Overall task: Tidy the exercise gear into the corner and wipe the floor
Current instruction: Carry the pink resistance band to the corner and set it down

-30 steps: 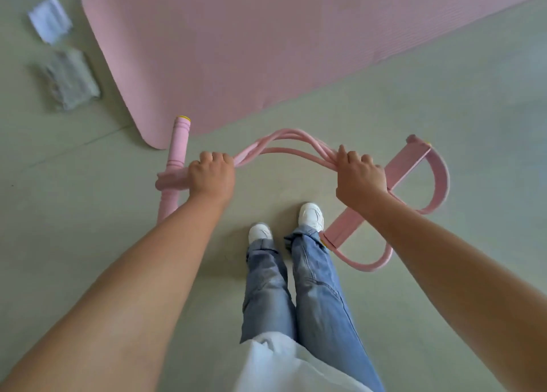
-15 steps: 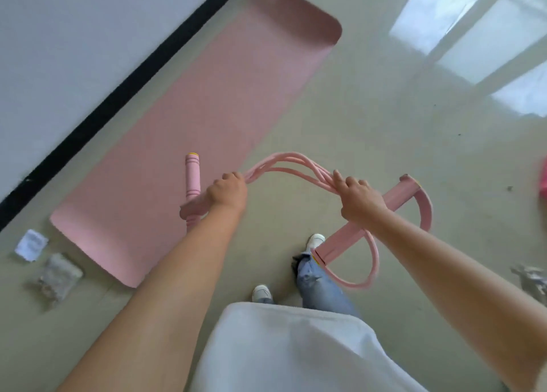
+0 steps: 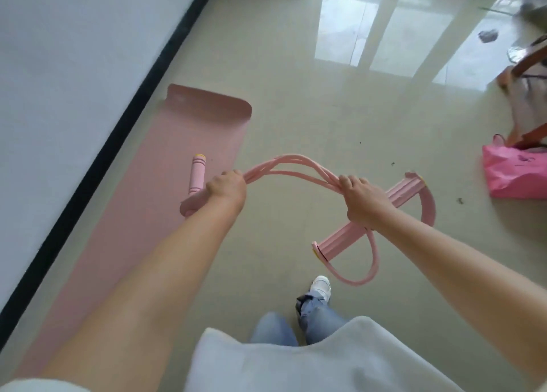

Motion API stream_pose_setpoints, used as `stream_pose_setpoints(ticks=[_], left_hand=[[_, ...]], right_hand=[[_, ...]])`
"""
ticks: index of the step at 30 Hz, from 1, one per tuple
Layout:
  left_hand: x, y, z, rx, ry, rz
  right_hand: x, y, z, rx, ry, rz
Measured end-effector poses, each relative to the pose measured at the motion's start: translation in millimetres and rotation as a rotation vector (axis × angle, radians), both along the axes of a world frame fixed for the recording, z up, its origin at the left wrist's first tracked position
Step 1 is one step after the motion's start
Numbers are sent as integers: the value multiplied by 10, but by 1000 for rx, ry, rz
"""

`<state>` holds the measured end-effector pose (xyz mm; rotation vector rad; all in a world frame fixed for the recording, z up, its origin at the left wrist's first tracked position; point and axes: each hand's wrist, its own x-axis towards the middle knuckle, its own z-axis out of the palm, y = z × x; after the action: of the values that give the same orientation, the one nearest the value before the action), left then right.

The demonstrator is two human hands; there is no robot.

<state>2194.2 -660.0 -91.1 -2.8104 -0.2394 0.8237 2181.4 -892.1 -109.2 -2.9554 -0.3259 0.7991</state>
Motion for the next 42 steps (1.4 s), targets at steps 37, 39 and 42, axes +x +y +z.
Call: stream_pose_setpoints(ticks=[37,39,42], left_hand=[[10889,196,542,-218,-273,242],[11391,319,495,-202,-279,272],[12174,591,374,-150,-257,229]], right_hand=[[11064,192,293,103,-95,-2],[11630,367,280,102,-88,21],[12475,661,181,107,-79,37]])
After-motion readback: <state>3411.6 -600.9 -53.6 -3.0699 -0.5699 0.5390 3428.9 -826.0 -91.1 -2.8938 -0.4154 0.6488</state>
